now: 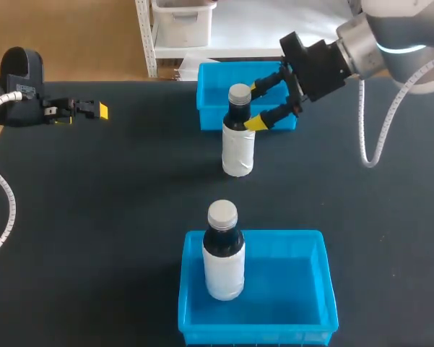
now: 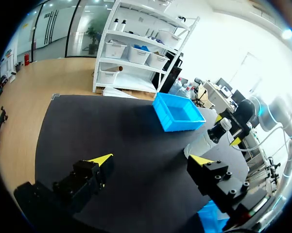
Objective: Pick up the bottle, and place it in the far bin if it is heavy, or in the near bin if it is light.
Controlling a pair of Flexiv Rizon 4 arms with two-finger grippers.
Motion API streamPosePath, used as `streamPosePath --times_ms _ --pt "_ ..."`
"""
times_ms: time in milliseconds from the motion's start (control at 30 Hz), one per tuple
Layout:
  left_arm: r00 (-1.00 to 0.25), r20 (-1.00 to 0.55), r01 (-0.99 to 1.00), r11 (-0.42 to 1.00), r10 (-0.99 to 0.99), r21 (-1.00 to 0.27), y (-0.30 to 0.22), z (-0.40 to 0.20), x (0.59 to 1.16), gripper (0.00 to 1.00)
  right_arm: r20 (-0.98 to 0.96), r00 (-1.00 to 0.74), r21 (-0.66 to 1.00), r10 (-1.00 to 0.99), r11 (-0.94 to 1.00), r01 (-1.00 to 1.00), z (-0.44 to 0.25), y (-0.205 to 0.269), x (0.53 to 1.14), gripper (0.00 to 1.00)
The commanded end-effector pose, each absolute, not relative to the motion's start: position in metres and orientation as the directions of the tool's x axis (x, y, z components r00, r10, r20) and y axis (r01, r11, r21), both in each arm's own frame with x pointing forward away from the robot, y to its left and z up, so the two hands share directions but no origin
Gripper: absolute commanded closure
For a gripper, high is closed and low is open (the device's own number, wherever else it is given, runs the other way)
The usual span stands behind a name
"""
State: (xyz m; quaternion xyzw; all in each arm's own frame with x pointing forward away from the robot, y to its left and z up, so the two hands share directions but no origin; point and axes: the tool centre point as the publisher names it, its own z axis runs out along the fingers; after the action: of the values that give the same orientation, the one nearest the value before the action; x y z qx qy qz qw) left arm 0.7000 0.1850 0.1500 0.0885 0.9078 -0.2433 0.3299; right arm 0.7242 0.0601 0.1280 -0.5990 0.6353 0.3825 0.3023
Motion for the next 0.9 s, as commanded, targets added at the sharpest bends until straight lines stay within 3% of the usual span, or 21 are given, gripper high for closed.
streamPosePath --times_ms 33,833,900 --pt "-0.767 -0.642 0.321 0.866 0.0 -0.383 0.185 0.15 0.7 0.0 -0.843 -0.098 0.127 -0.529 -0.019 -0.992 0.126 0.065 0.727 0.0" --pt "-0.767 -0.642 0.321 0.866 0.0 -0.383 0.185 0.15 0.7 0.0 -0.847 -0.096 0.134 -0.522 -0.036 -0.99 0.121 0.08 0.731 0.0" --pt "-0.767 -0.642 0.321 0.866 0.0 -0.383 0.185 0.15 0.7 0.0 -0.847 -0.096 0.134 -0.522 -0.036 -0.99 0.121 0.08 0.732 0.08"
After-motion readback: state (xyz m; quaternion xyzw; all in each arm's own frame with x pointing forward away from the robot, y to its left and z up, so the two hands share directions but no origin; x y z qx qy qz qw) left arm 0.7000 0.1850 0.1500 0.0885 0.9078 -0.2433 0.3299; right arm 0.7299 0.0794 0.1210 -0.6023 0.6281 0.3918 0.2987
